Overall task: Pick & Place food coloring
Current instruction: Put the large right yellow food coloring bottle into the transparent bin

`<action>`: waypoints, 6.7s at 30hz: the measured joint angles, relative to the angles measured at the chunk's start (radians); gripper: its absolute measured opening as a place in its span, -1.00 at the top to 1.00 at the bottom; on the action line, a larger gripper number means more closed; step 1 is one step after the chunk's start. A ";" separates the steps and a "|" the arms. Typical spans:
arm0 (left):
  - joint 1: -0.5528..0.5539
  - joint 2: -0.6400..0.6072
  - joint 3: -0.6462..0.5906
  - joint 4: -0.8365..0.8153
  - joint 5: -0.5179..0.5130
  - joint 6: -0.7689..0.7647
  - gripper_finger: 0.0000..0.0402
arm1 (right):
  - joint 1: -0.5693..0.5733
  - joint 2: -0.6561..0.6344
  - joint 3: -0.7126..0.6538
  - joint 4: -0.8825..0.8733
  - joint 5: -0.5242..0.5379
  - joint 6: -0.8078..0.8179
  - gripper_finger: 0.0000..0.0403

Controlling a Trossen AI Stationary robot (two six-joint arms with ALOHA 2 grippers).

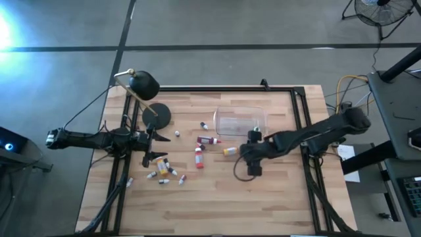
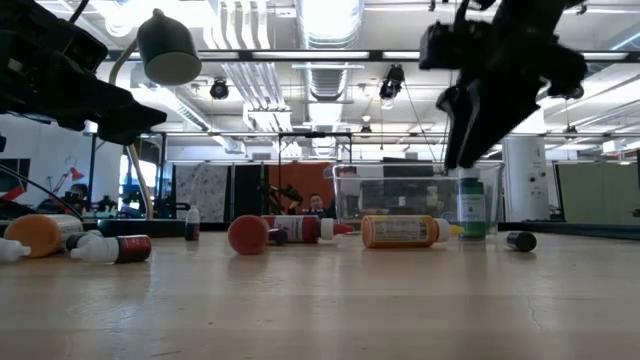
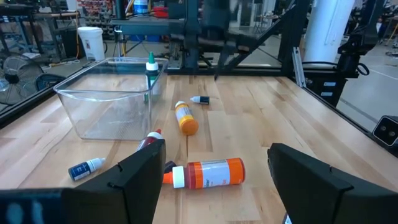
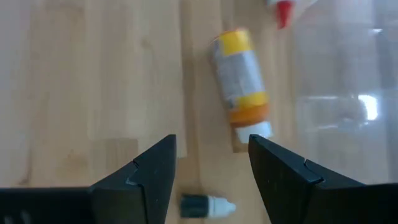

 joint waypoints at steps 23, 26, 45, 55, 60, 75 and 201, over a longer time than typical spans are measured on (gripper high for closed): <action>0.000 0.000 0.000 -0.001 0.000 0.000 -0.28 | -0.052 0.216 -0.005 0.074 0.184 0.012 0.04; 0.000 0.000 0.000 -0.001 0.000 0.000 -0.28 | -0.052 0.226 -0.004 0.095 0.181 0.010 0.04; 0.000 0.000 0.000 -0.002 0.000 0.000 -0.28 | -0.025 0.204 0.005 0.051 0.076 -0.005 0.08; 0.000 0.000 0.000 -0.002 0.000 0.000 -0.28 | -0.009 0.165 0.016 0.037 0.109 0.001 0.08; 0.000 0.000 0.000 -0.002 0.000 0.000 -0.28 | 0.046 0.160 0.016 0.035 0.118 0.004 0.08; 0.000 0.000 0.000 -0.002 0.000 0.000 -0.28 | 0.052 0.178 -0.016 0.091 0.238 0.117 0.08; 0.000 0.002 0.000 -0.001 0.000 0.000 -0.28 | 0.610 -0.146 0.130 -0.673 -0.125 0.833 -0.18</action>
